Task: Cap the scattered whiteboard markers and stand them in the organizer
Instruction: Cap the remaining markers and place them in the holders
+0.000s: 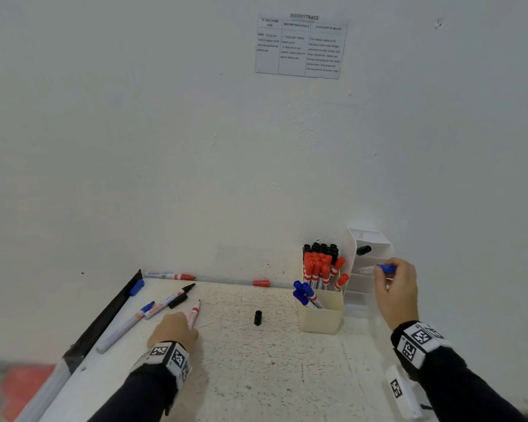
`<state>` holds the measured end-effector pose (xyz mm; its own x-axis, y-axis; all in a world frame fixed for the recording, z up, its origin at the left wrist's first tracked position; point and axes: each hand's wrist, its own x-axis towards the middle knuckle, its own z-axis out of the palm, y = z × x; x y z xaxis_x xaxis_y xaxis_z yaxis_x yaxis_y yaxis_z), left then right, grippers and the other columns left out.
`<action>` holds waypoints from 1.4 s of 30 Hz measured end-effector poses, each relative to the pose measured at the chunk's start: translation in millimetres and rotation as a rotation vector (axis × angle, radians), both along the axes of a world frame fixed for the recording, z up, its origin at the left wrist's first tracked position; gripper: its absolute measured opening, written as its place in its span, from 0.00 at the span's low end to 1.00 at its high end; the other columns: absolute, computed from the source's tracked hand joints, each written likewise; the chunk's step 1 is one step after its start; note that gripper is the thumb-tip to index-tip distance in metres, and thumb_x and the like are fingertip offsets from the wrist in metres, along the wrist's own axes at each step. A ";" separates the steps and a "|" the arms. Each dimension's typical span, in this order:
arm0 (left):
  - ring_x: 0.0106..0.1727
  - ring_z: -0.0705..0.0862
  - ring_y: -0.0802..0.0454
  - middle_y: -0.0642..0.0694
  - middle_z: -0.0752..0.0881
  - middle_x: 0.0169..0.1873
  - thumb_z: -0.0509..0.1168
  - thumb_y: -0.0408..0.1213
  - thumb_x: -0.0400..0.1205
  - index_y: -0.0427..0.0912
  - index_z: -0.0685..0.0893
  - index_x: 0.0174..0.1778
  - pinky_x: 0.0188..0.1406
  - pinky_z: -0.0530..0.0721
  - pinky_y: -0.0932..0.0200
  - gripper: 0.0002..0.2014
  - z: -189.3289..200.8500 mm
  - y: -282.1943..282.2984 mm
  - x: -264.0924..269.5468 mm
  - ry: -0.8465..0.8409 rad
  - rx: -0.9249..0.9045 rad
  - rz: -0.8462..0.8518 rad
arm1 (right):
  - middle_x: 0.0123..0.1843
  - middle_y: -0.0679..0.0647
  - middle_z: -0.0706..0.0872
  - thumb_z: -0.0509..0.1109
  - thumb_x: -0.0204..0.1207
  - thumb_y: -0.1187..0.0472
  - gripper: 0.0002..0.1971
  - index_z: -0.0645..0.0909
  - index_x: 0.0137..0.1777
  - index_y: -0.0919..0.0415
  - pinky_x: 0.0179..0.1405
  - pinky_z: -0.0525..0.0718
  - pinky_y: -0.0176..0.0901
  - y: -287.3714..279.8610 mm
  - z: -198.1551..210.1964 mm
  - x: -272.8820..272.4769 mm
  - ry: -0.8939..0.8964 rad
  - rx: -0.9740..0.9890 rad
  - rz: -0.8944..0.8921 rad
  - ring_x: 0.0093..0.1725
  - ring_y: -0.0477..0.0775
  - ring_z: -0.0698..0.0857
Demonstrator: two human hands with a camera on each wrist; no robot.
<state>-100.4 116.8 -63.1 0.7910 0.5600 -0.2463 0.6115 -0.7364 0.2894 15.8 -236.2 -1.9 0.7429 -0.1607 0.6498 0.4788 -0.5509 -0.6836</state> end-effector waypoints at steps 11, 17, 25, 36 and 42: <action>0.42 0.81 0.56 0.48 0.82 0.46 0.69 0.44 0.77 0.41 0.81 0.60 0.44 0.79 0.67 0.17 -0.7 11.3 -22.5 -0.059 -0.297 0.055 | 0.50 0.66 0.84 0.62 0.80 0.67 0.07 0.77 0.55 0.69 0.45 0.71 0.42 30.2 -12.8 13.3 0.281 -0.068 -0.034 0.43 0.56 0.77; 0.40 0.80 0.56 0.47 0.81 0.46 0.65 0.43 0.80 0.41 0.81 0.60 0.46 0.82 0.64 0.15 -1.7 14.3 -28.0 -0.168 -0.360 0.121 | 0.55 0.66 0.74 0.67 0.75 0.68 0.08 0.76 0.52 0.71 0.52 0.76 0.56 47.5 -15.3 -1.6 0.148 -0.133 -0.225 0.54 0.65 0.74; 0.52 0.81 0.53 0.44 0.82 0.59 0.62 0.37 0.82 0.44 0.77 0.63 0.55 0.83 0.59 0.13 -2.6 19.0 -24.3 -0.242 -0.316 0.106 | 0.36 0.49 0.74 0.64 0.74 0.72 0.06 0.73 0.40 0.61 0.34 0.74 0.31 145.3 7.3 -27.6 -0.029 -0.290 0.419 0.34 0.42 0.73; 0.45 0.82 0.54 0.55 0.76 0.37 0.65 0.39 0.80 0.44 0.78 0.56 0.54 0.85 0.57 0.10 -12.8 43.3 -28.0 -0.291 -0.353 0.146 | 0.64 0.59 0.82 0.62 0.77 0.66 0.08 0.81 0.51 0.58 0.59 0.76 0.38 205.1 -54.1 -5.3 0.816 -0.921 0.457 0.62 0.57 0.81; 0.45 0.79 0.60 0.52 0.82 0.47 0.62 0.36 0.82 0.44 0.79 0.60 0.50 0.78 0.69 0.11 -17.5 43.3 -24.7 -0.395 -0.309 0.061 | 0.55 0.57 0.84 0.65 0.75 0.69 0.17 0.70 0.28 0.51 0.61 0.77 0.38 207.6 -58.4 -1.3 0.824 -0.884 0.456 0.52 0.52 0.81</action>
